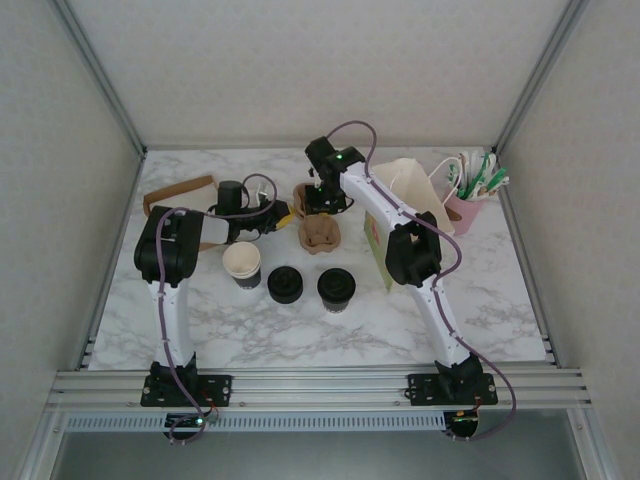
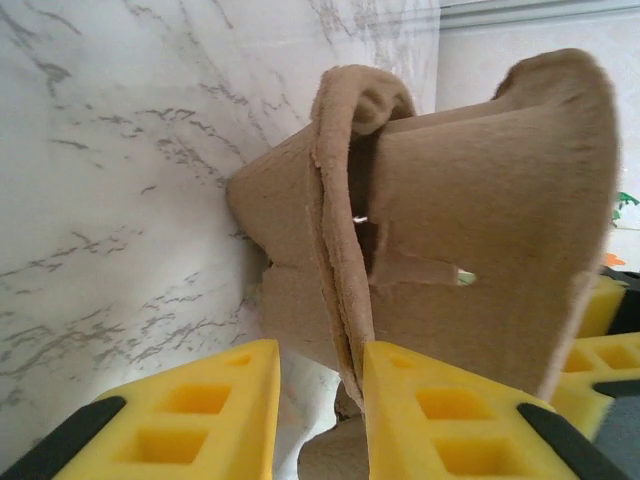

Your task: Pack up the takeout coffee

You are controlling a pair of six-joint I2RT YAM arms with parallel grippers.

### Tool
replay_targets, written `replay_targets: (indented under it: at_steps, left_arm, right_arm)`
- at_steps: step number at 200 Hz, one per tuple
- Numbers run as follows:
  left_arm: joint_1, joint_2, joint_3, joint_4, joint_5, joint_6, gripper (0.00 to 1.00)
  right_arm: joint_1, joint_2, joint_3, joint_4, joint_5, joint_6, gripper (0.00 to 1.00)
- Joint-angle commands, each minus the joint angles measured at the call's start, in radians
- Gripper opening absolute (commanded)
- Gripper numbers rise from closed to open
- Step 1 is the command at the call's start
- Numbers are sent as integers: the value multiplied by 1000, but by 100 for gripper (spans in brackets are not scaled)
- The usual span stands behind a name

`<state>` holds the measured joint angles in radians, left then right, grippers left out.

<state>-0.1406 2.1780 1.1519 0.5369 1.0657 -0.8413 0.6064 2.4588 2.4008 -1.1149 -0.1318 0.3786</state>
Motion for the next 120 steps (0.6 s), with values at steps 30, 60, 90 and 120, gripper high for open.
replay_targets:
  at_steps: [30,60,90,120]
  left_arm:
    - [-2,0,17,-18,0,19,28]
    - [-2,-24,17,-17,0,18,28]
    - [-6,-38,13,-15,2,18,29]
    - [-14,-45,6,-8,2,17,34]
  right_arm:
    - [3,-49,-2,-13,16,-1,26]
    - [4,-32,7,-40,62,-7,26]
    - [6,-18,19,-54,75,-11,26]
    - [11,-14,29,-56,72,-13,26]
